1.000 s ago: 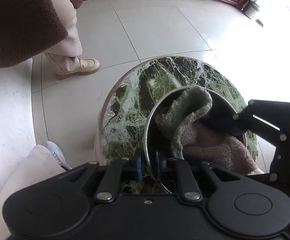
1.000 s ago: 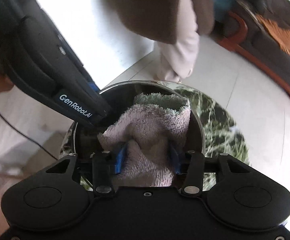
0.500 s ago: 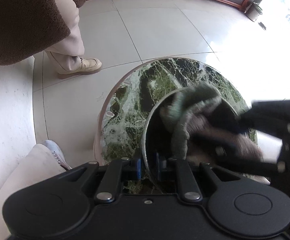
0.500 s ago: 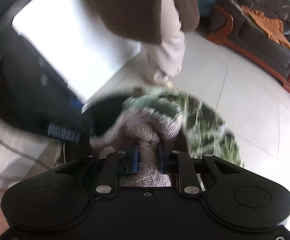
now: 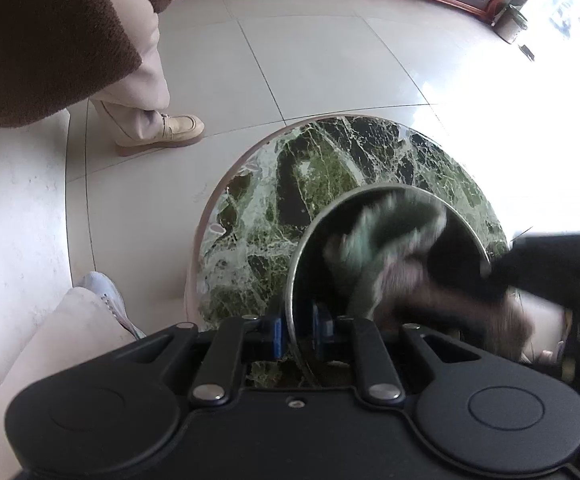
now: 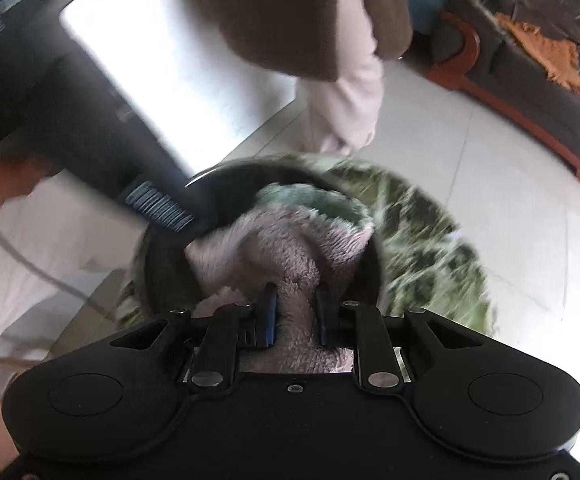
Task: Clean bowl
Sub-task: 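Rub the pink towel around the bowl wall with the right gripper while the left gripper holds the rim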
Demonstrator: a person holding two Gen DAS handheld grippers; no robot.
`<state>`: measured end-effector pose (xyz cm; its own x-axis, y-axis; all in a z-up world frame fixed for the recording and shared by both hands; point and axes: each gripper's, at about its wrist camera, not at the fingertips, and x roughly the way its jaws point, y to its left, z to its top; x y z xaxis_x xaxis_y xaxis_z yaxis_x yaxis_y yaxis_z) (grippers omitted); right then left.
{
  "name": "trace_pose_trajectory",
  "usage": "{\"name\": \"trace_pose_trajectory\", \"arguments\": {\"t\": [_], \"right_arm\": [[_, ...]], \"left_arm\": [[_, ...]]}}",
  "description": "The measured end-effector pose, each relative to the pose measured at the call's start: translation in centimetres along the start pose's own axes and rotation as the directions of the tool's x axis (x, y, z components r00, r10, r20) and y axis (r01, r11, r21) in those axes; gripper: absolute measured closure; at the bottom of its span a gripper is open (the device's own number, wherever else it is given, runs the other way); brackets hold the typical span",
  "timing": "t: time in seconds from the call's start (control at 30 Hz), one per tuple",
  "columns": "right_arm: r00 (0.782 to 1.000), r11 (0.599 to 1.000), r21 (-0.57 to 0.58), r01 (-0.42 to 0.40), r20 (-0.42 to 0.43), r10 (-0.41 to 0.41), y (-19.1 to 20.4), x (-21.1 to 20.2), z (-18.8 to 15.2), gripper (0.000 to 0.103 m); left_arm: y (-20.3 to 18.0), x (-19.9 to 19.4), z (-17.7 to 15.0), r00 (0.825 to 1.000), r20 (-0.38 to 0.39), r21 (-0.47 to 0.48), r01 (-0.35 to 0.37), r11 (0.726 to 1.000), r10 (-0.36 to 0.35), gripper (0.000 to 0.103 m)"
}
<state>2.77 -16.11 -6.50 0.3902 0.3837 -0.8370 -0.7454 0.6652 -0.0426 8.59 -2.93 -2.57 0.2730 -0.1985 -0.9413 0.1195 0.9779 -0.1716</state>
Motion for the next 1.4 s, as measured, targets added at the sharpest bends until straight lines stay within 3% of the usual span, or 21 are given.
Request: {"name": "trace_pose_trajectory", "arguments": {"t": [0.07,0.17,0.33,0.57,0.7,0.97,1.07,1.2,1.4], "right_arm": [[1.0,1.0,-0.024,-0.008,0.005,0.008,0.4,-0.1,0.2,0.084],[0.999,0.996,-0.078,0.043,0.025,-0.041,0.3,0.4,1.0,0.085],[0.999,0.999,-0.02,0.046,0.021,-0.046,-0.9,-0.4,0.4,0.085],[0.999,0.999,-0.033,0.036,0.038,-0.035,0.5,-1.5,0.1,0.085],[0.997,0.996,-0.039,0.075,0.03,-0.074,-0.6,-1.0,0.6,0.085],[1.0,1.0,-0.004,0.019,-0.002,-0.019,1.1,-1.3,-0.6,0.085],[0.996,0.993,-0.076,0.086,0.018,-0.085,1.4,-1.1,0.4,0.085],[0.992,0.989,-0.072,0.126,0.001,-0.126,0.7,-1.4,0.1,0.085],[0.999,0.999,0.03,0.033,-0.025,-0.032,1.8,-1.9,-1.1,0.085]], "left_arm": [[-0.1,0.0,0.1,1.0,-0.002,0.006,-0.002,1.0,0.002,0.09],[-0.2,0.0,0.1,1.0,-0.006,0.012,-0.006,1.0,0.006,0.09],[-0.5,0.0,0.1,1.0,-0.002,0.016,-0.011,1.0,0.011,0.089],[-0.8,-0.1,0.0,1.0,-0.007,0.041,-0.016,0.999,0.017,0.089],[-0.7,-0.1,-0.1,1.0,-0.014,0.038,-0.006,0.999,0.006,0.089],[-0.9,0.0,0.3,1.0,-0.005,0.051,-0.003,0.999,0.003,0.089],[-0.9,0.1,0.3,1.0,-0.009,0.061,-0.004,0.998,0.005,0.089],[-0.9,0.1,0.2,1.0,-0.004,0.05,-0.004,0.999,0.004,0.089],[-0.7,0.1,0.3,1.0,0.003,0.044,0.011,0.999,-0.011,0.088]]}}
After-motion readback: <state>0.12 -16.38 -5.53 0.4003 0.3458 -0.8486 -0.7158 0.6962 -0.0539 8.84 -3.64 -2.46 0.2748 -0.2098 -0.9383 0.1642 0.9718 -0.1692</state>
